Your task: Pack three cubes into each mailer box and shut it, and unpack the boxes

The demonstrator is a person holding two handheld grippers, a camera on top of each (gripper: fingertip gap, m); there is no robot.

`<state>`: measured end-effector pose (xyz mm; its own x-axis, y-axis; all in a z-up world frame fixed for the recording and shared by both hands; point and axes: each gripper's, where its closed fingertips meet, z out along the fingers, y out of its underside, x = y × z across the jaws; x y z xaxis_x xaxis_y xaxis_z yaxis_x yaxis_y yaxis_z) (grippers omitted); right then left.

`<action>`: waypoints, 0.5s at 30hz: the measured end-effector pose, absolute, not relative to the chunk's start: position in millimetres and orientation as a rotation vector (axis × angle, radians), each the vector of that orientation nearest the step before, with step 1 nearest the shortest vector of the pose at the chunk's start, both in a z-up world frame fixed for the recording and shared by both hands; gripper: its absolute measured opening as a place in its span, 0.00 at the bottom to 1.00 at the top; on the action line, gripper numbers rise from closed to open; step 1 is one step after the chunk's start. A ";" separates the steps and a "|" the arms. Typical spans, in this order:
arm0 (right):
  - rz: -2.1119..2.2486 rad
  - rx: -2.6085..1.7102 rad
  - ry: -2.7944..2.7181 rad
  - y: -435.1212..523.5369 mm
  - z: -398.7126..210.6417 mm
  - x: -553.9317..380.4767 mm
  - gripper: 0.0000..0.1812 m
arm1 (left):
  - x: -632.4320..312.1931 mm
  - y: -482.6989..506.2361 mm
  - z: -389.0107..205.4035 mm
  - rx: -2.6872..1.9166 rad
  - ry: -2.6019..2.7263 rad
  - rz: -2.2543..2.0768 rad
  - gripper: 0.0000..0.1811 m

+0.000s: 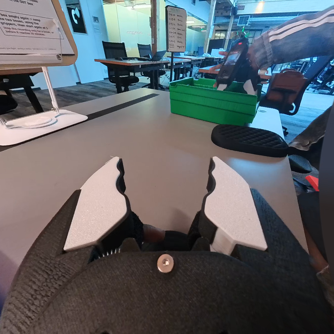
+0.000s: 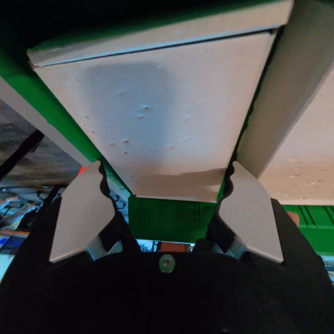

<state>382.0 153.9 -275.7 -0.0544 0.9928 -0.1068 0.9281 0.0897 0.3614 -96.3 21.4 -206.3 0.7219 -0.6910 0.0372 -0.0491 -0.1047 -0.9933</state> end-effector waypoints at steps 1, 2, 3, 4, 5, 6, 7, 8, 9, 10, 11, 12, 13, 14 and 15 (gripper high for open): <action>0.294 1.922 2.085 157.9 -274.4 380.4 0.67 | -96.4 21.4 -206.4 -1.604 0.612 -0.605 0.49; 0.289 1.937 2.114 159.0 -273.5 378.9 0.67 | -96.5 21.5 -206.3 -1.605 0.610 -0.606 0.49; 0.273 1.962 2.130 158.6 -273.6 377.0 0.66 | -96.7 21.5 -206.2 -1.604 0.610 -0.606 0.49; 0.259 1.986 2.141 157.2 -274.4 376.1 0.66 | -96.5 21.4 -206.3 -1.603 0.611 -0.604 0.49; 0.247 2.007 2.155 156.1 -274.8 375.7 0.65 | -96.3 21.2 -206.2 -1.602 0.613 -0.603 0.49; 0.240 2.033 2.182 156.6 -274.0 374.8 0.65 | -95.9 21.0 -206.4 -1.602 0.617 -0.601 0.49; 0.234 2.059 2.213 157.2 -273.1 374.0 0.65 | -95.8 21.0 -206.6 -1.602 0.619 -0.599 0.49; 0.224 2.083 2.237 156.7 -272.2 373.4 0.64 | -95.5 20.9 -206.9 -1.603 0.621 -0.596 0.49; 0.220 2.104 2.257 156.5 -271.3 373.3 0.63 | -95.2 20.9 -207.2 -1.605 0.624 -0.594 0.49; 0.230 2.118 2.271 156.7 -270.1 374.1 0.62 | -94.8 20.9 -207.5 -1.606 0.628 -0.591 0.49; 0.255 2.123 2.289 157.7 -268.8 375.2 0.62 | -94.4 20.8 -207.8 -1.607 0.632 -0.588 0.49; 0.286 2.130 2.305 159.1 -267.0 376.1 0.62 | -94.0 20.6 -208.2 -1.607 0.636 -0.584 0.49; 0.318 2.146 2.316 160.8 -264.6 376.7 0.62 | -93.7 20.5 -208.5 -1.607 0.639 -0.579 0.49; 0.337 2.178 2.329 162.5 -261.7 376.2 0.62 | -93.5 20.4 -208.6 -1.607 0.641 -0.574 0.49; 0.336 2.234 2.331 163.5 -257.8 374.9 0.62 | -93.6 20.4 -208.6 -1.606 0.641 -0.569 0.49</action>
